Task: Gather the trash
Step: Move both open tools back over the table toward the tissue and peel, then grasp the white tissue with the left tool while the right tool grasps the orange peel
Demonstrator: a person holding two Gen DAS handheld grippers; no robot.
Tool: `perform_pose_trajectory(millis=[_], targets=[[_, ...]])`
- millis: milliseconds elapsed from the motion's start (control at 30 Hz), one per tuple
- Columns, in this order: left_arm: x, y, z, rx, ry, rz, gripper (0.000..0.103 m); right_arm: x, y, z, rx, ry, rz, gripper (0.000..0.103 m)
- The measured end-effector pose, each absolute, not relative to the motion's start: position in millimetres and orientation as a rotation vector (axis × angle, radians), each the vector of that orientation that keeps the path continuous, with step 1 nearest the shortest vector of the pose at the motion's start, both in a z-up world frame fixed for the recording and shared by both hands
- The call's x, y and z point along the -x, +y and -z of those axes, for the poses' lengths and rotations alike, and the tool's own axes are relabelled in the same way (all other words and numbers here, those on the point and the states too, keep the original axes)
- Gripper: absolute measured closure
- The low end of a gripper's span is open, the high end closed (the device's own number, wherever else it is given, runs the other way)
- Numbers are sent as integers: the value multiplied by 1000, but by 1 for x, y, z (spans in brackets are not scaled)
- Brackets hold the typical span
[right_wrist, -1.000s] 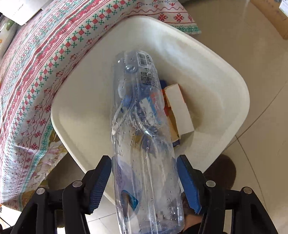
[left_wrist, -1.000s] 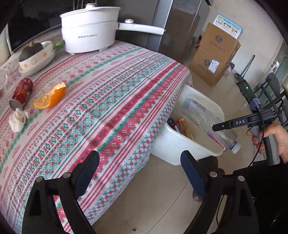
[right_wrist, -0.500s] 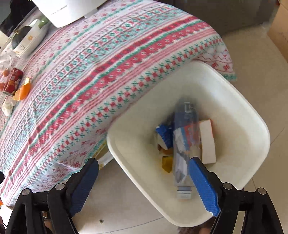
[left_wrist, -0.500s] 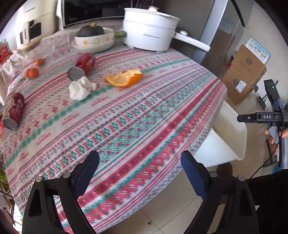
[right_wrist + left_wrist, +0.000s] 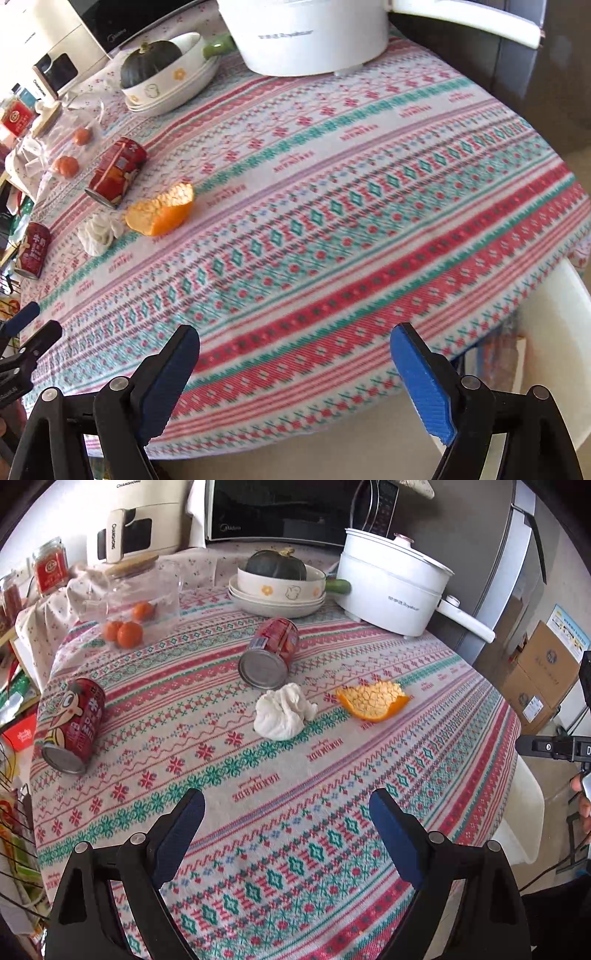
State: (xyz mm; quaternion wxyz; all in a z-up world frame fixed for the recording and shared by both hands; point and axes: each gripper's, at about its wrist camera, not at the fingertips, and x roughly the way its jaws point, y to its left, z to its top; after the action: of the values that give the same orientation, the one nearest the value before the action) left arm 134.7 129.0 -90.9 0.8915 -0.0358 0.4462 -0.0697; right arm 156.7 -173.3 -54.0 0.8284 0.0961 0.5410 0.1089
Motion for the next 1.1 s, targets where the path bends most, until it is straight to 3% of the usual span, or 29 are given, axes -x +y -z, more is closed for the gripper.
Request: perform_pose_trajectory(millis=[500, 667, 1100], targets=[[-216, 139, 125, 195, 946, 79, 38, -197, -144, 70, -176, 1136, -207, 14], [-224, 140, 129, 243, 963, 100, 71, -202, -141, 74, -178, 1131, -199, 14], [-183, 145, 86, 285, 949, 70, 73, -208, -120, 81, -189, 1076, -234, 14]])
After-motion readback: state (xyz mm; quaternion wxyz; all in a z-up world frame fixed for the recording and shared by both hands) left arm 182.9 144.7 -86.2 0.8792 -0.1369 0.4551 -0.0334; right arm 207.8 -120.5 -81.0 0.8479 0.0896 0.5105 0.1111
